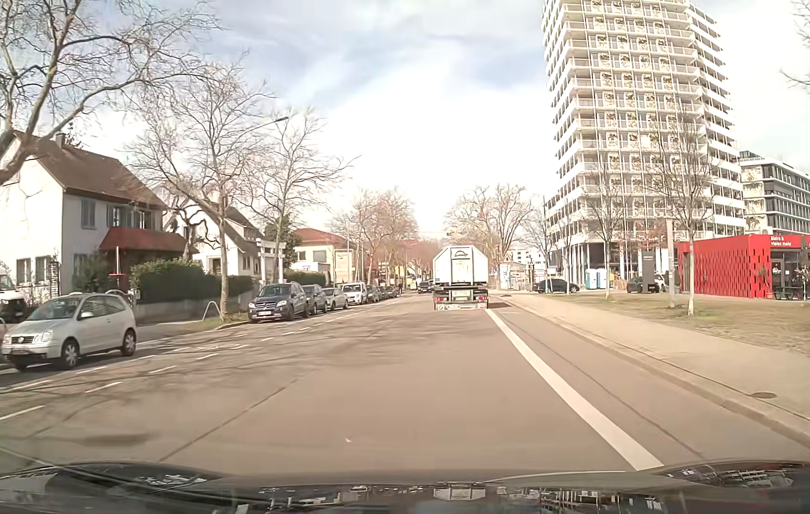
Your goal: Follow the waypoints while adhering to traffic rules and regulations
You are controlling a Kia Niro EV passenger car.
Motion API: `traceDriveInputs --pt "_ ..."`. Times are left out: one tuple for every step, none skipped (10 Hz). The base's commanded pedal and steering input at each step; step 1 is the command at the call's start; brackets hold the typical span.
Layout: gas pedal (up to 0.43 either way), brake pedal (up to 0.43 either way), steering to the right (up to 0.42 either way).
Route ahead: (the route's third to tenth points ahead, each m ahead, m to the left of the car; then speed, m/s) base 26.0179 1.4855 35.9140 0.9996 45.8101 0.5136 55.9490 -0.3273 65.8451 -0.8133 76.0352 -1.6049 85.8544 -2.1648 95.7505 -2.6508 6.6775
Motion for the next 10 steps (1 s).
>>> traceDriveInputs --pt "0.0 0.183 0.045" --pt "0.0 0.183 0.035" --pt "0.0 0.183 0.031" --pt "0.0 0.177 0.03" --pt "0.0 0.177 0.023" --pt "0.0 0.183 0.016" --pt "0.0 0.189 0.01" --pt "0.0 0.201 0.009" --pt "0.0 0.201 0.008" --pt "0.0 0.207 0.007"
